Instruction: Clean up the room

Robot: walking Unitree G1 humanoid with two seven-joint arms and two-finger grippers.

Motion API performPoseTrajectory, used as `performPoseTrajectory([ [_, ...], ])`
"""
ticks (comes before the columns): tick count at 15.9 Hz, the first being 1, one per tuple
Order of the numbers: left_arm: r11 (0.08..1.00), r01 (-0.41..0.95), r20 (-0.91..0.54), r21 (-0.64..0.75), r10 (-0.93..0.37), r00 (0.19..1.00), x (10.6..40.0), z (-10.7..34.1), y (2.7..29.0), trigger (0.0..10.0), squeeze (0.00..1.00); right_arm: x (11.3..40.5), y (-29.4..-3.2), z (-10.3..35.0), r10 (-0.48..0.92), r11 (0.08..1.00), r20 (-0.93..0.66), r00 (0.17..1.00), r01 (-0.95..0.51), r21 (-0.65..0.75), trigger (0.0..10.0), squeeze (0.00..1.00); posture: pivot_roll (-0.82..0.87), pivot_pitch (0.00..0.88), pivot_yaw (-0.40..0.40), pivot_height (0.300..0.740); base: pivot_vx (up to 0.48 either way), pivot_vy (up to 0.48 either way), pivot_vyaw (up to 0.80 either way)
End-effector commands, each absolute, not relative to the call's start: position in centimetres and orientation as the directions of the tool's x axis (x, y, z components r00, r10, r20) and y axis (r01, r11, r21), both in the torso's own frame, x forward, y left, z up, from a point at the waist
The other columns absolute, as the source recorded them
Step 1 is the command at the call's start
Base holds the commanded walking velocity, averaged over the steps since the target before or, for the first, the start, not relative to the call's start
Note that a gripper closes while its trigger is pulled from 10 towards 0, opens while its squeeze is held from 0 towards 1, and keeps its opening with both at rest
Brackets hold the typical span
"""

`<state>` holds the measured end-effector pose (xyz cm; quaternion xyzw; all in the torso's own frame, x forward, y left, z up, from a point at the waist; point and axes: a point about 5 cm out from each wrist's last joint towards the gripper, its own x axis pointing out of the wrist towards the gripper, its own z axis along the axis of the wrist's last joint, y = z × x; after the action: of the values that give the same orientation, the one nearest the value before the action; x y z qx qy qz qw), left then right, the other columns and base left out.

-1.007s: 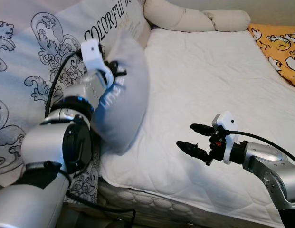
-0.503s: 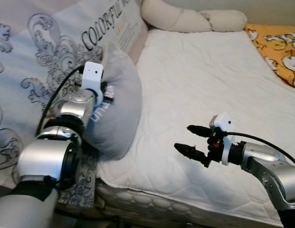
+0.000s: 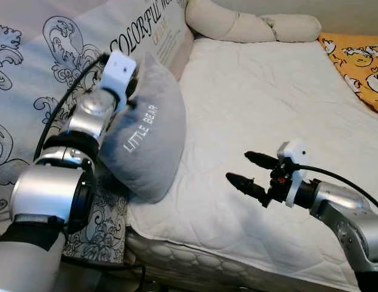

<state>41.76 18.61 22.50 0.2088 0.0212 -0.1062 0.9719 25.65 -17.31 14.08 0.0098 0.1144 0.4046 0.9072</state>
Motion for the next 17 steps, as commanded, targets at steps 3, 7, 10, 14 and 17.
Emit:
performPoseTrajectory([
  [3, 0.877, 0.405, -0.035, 0.259, -0.411, 0.911, 41.6, 23.5, 16.4, 10.0, 1.0, 25.4, -17.7, 13.6, 0.648, 0.759, -0.204, 0.734, -0.645, 0.093, 10.0, 1.0, -0.16, 0.0, 0.035, 0.74, 0.0, 0.0, 0.0],
  [7, 0.627, 0.771, -0.194, 0.11, -0.748, 0.635, 36.7, 15.9, 12.0, 10.0, 1.0, 24.2, -17.3, 12.1, 0.611, 0.789, -0.245, 0.753, -0.605, 0.107, 10.0, 1.0, -0.16, 0.0, 0.056, 0.74, 0.0, 0.0, 0.0],
  [10, 0.574, 0.809, -0.362, 0.127, -0.733, 0.576, 34.8, 11.2, 11.2, 10.0, 1.0, 23.4, -16.7, 12.4, 0.689, 0.721, -0.238, 0.685, -0.68, 0.132, 10.0, 1.0, -0.16, 0.0, 0.06, 0.74, 0.0, 0.0, 0.0],
  [14, 0.713, 0.649, -0.447, 0.266, -0.505, 0.738, 34.4, 9.5, 15.4, 10.0, 1.0, 22.7, -16.9, 12.8, 0.731, 0.674, -0.252, 0.634, -0.729, 0.12, 10.0, 1.0, -0.17, 0.0, 0.072, 0.74, 0.0, 0.0, 0.0],
  [17, 0.755, 0.524, -0.447, 0.393, -0.341, 0.827, 34.9, 10.4, 19.6, 10.0, 1.0, 22.5, -17.2, 12.8, 0.736, 0.668, -0.256, 0.627, -0.734, 0.123, 10.0, 1.0, -0.16, 0.0, 0.055, 0.74, 0.0, 0.0, 0.0],
])
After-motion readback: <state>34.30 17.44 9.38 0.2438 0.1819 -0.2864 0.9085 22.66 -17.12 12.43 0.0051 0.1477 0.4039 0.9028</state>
